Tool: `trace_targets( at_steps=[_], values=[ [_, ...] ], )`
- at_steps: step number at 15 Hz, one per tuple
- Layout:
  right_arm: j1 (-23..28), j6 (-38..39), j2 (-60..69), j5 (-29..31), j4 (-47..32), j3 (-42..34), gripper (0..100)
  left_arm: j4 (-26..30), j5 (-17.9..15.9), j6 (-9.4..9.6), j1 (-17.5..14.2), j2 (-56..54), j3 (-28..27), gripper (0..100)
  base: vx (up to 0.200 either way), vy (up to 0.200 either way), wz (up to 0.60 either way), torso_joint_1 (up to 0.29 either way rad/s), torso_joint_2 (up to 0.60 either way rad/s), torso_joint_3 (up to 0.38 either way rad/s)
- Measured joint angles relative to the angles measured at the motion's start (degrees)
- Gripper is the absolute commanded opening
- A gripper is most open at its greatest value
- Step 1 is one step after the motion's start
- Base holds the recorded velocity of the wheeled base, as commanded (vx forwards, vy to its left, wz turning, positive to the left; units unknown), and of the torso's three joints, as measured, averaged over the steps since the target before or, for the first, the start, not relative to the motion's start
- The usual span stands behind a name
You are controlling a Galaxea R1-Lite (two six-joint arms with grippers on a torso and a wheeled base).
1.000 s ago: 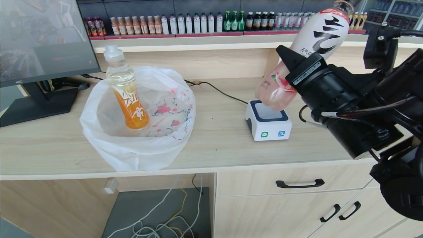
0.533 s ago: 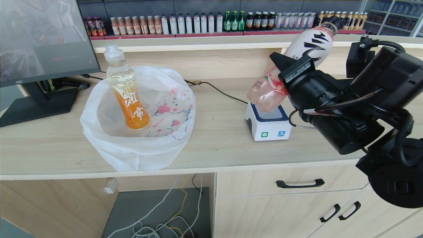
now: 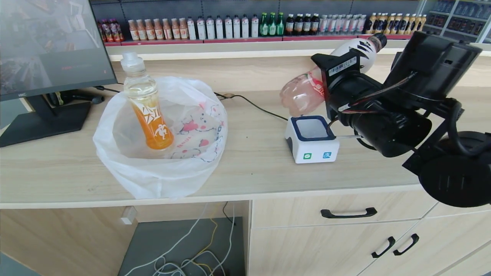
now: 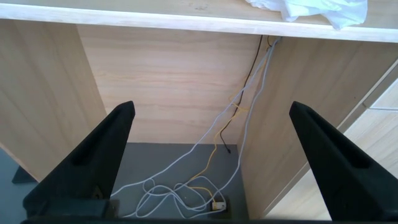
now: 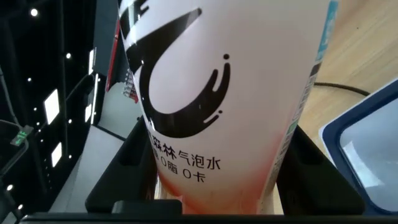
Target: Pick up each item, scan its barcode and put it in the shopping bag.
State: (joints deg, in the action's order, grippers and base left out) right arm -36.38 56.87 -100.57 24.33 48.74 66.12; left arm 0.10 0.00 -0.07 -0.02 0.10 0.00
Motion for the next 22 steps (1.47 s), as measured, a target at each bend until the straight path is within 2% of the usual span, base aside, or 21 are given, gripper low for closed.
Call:
trace_targets(
  at_steps=[8, 22],
  values=[
    [2.36, 3.16, -3.8, 1.94, -0.22, -0.22, 0, 0.0, 0.0, 0.02, 0.0, 0.0, 0.0, 100, 0.0, 0.0, 0.0, 0.0, 0.0, 0.0],
    [2.73, 5.73, -5.92, 2.57, 0.0, -1.43, 0, 0.0, 0.0, 0.0, 0.0, 0.0, 0.0, 100, 0.0, 0.0, 0.0, 0.0, 0.0, 0.0]
  ],
)
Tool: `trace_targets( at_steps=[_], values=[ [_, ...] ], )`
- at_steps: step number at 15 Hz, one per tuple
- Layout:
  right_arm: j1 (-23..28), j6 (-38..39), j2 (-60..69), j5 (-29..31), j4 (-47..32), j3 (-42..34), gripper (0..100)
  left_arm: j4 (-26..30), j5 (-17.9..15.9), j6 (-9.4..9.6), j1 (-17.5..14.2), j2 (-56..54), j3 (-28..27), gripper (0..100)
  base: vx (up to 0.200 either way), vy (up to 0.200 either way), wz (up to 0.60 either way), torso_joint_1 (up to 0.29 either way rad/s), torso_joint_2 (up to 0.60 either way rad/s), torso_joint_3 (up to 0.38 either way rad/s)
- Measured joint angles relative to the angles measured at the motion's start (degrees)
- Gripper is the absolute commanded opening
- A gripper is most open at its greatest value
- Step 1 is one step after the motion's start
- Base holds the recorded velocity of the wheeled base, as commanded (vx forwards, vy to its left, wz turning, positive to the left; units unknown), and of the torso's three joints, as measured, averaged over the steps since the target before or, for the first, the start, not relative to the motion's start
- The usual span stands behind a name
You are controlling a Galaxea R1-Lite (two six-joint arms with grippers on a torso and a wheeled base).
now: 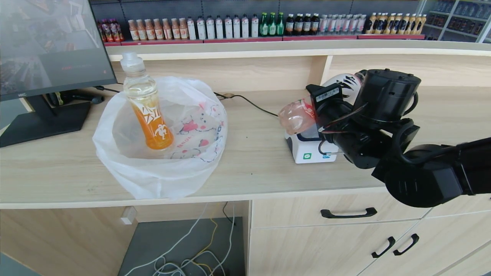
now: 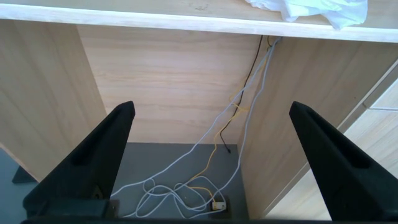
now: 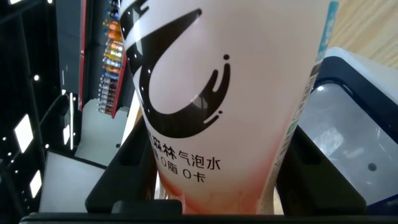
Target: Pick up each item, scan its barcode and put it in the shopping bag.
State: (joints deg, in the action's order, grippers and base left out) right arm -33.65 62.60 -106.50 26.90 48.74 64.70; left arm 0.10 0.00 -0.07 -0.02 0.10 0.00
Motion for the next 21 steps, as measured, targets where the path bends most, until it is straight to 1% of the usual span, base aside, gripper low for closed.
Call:
trace_targets(
  at_steps=[17, 21],
  values=[
    [0.68, 0.07, -0.76, 0.09, 0.11, -0.69, 0, 0.0, 0.0, 0.0, 0.02, 0.0, 0.0, 100, 0.0, 0.0, 0.0, 0.0, 0.0, 0.0],
    [0.72, 0.07, -0.76, 1.3, 0.11, -0.72, 0, 0.0, 0.0, 0.0, 0.0, 0.0, 0.0, 100, 0.0, 0.0, 0.0, 0.0, 0.0, 0.0]
  ],
)
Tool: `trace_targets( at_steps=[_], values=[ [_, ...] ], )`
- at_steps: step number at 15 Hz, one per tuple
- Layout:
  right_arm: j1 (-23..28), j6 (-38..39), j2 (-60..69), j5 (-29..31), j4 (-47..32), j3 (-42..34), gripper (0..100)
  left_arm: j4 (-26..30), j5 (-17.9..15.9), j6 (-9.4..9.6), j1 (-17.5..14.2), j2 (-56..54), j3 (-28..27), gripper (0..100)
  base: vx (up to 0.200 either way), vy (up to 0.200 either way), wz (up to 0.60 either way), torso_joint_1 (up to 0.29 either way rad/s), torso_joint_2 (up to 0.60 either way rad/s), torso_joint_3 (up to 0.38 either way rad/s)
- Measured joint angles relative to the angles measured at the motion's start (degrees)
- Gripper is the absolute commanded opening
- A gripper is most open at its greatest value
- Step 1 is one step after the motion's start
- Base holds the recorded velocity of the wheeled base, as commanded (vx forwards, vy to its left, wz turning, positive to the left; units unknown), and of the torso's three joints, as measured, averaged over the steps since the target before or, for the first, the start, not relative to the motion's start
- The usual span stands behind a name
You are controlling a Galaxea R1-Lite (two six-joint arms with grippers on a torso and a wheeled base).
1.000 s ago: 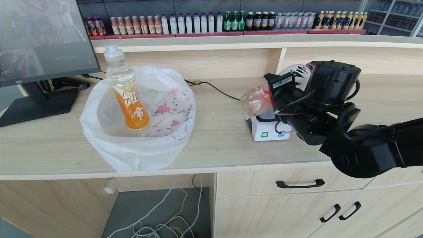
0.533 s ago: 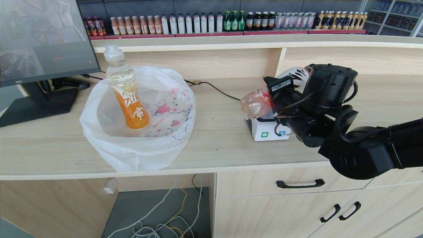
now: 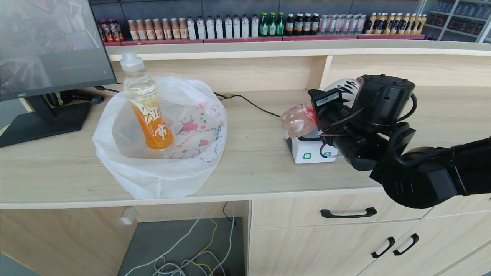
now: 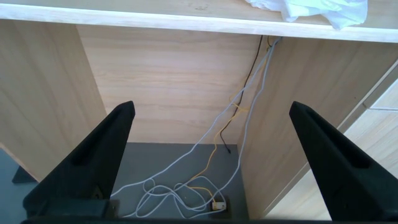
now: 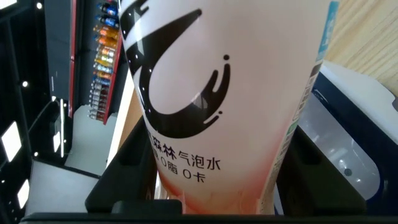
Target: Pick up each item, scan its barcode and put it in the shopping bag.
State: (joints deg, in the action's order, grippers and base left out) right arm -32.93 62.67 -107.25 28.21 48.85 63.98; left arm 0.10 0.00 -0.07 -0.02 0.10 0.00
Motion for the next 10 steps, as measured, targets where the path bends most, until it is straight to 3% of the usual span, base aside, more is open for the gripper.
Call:
trace_targets(
  at_steps=[10],
  values=[
    [-0.01, -0.13, 2.55, 0.09, 0.0, -2.13, 0, 0.0, 0.0, 0.02, 0.0, 0.0, 0.0, 100, 0.0, 0.0, 0.0, 0.0, 0.0, 0.0]
  ],
)
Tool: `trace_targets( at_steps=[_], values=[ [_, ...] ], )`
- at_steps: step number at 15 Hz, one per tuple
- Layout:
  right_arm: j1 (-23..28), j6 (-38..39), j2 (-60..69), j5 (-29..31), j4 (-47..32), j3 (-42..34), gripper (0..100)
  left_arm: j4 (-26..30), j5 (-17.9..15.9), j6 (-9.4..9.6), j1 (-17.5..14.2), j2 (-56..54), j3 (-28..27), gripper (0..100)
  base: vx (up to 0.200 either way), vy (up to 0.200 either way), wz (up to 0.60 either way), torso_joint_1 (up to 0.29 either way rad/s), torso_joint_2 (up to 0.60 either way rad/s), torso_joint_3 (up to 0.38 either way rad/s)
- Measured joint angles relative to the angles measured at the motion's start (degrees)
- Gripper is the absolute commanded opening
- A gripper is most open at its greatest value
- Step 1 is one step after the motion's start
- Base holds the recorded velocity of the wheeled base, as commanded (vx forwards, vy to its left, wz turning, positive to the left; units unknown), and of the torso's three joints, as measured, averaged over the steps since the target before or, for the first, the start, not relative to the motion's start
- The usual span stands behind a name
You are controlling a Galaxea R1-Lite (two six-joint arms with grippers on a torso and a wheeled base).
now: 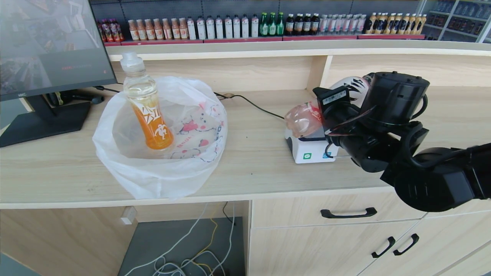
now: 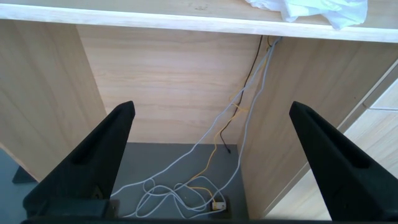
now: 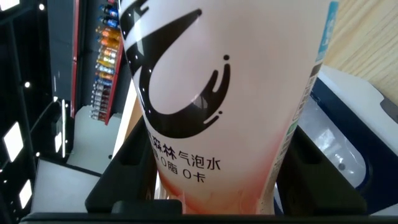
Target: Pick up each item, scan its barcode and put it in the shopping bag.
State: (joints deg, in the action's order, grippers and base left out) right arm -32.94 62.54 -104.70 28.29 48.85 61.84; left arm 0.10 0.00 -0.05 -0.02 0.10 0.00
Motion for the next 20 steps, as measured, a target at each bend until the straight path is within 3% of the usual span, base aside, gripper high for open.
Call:
trace_targets(
  at_steps=[5, 9, 14, 20],
  values=[
    [0.41, -3.06, 2.39, -0.38, 0.0, -0.3, 0, 0.0, 0.0, 0.0, 0.02, 0.0, 0.0, 100, 0.0, 0.0, 0.0, 0.0, 0.0, 0.0],
    [0.12, -13.24, 5.69, -0.57, 0.15, 0.2, 0, 0.0, 0.0, -0.02, 0.02, 0.0, 0.0, 100, 0.0, 0.0, 0.0, 0.0, 0.0, 0.0],
    [-1.51, -32.11, 10.39, -0.62, 0.28, 0.74, 0, 0.0, 0.0, 0.02, 0.0, 0.0, 0.0, 100, 0.0, 0.0, 0.0, 0.0, 0.0, 0.0],
    [-3.3, -54.77, 13.82, -7.88, 11.09, -3.44, 0, 0.0, 0.0, 0.0, 0.02, 0.0, 0.0, 100, 0.0, 0.0, 0.0, 0.0, 0.0, 0.0]
  ],
)
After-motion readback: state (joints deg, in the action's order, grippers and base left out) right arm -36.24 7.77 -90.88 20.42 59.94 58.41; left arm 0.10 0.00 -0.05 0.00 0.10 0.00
